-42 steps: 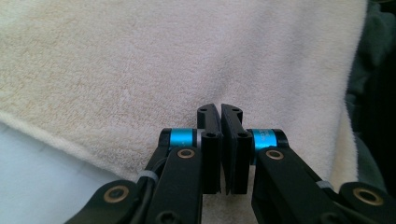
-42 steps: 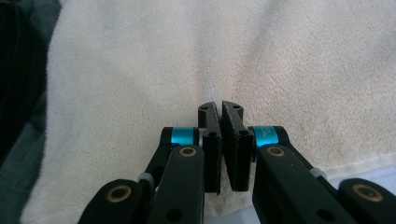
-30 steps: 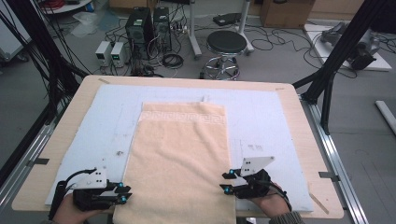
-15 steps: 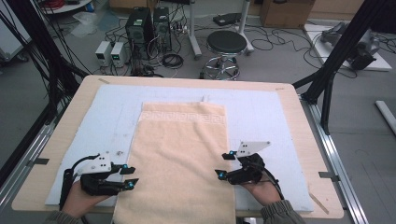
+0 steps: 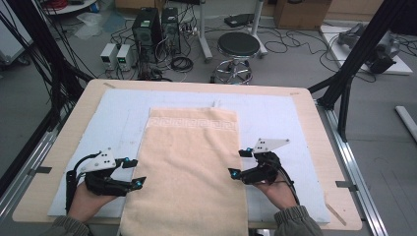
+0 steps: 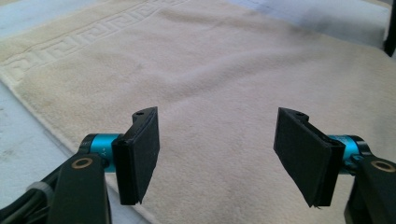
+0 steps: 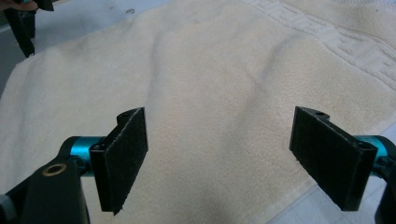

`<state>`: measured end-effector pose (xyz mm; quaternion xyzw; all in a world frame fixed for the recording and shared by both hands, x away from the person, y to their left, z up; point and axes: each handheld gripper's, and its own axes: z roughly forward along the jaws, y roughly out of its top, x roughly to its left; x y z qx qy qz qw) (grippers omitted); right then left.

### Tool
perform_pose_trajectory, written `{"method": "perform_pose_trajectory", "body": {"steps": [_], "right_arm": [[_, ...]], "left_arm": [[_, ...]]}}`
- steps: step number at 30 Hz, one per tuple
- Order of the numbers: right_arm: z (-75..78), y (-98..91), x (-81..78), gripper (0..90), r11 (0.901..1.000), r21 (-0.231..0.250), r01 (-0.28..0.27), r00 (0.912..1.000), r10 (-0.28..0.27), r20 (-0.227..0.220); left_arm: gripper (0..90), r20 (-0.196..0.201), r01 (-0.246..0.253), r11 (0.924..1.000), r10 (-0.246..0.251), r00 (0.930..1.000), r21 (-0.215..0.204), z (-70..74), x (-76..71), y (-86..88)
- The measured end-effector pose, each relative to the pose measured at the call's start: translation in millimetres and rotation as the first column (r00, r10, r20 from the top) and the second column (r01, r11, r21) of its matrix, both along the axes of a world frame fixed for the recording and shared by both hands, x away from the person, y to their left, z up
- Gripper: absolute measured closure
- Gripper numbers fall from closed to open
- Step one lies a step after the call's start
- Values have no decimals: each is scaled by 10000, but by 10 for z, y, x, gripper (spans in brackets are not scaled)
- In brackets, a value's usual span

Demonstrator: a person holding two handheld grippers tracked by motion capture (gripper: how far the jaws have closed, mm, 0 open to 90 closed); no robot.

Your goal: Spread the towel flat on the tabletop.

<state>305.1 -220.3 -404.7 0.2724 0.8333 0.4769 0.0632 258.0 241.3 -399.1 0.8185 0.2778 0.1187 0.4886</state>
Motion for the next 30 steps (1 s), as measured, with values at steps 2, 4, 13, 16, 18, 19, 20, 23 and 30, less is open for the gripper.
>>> {"method": "perform_pose_trajectory", "body": {"steps": [2, 4, 13, 16, 18, 19, 20, 23, 30], "right_arm": [[17, 3, 17, 182, 10000, -77, 38, 10000, -38, 0], [43, 11, 40, 182, 10000, -81, 20, 9999, -18, 157], [100, 72, 76, 182, 9998, -152, -101, 9993, 106, 346], [92, 89, 76, 182, 9995, -284, -145, 9993, 154, 343], [94, 90, 67, 182, 9993, -318, -176, 9994, 185, 283], [98, 87, 64, 182, 9994, -301, -198, 9993, 207, 301], [101, 82, 64, 182, 9994, -296, -201, 9991, 212, 368], [105, 71, 63, 182, 9994, -272, -219, 9991, 229, 364], [77, 110, 119, 183, 9986, -468, -231, 9994, 242, 248]], "left_arm": [[302, -16, -70, 10000, 70, 10000, 41, -1, 29, -5], [290, 5, -128, 9999, 128, 9999, 68, -1, 49, -12], [290, 50, -253, 9997, 253, 9997, 58, -5, 56, -18], [290, 32, -295, 9996, 295, 9996, 16, -7, 54, -13], [290, 59, -298, 9996, 298, 9995, 18, -7, 56, -11], [290, 68, -279, 9996, 279, 9996, 41, -5, 59, -10], [290, 82, -261, 9996, 261, 9996, 50, -4, 65, -10], [290, 23, -270, 9996, 270, 9996, 19, -11, 83, -19], [290, 45, -311, 9995, 311, 9995, 1, -12, 95, -8]]}}
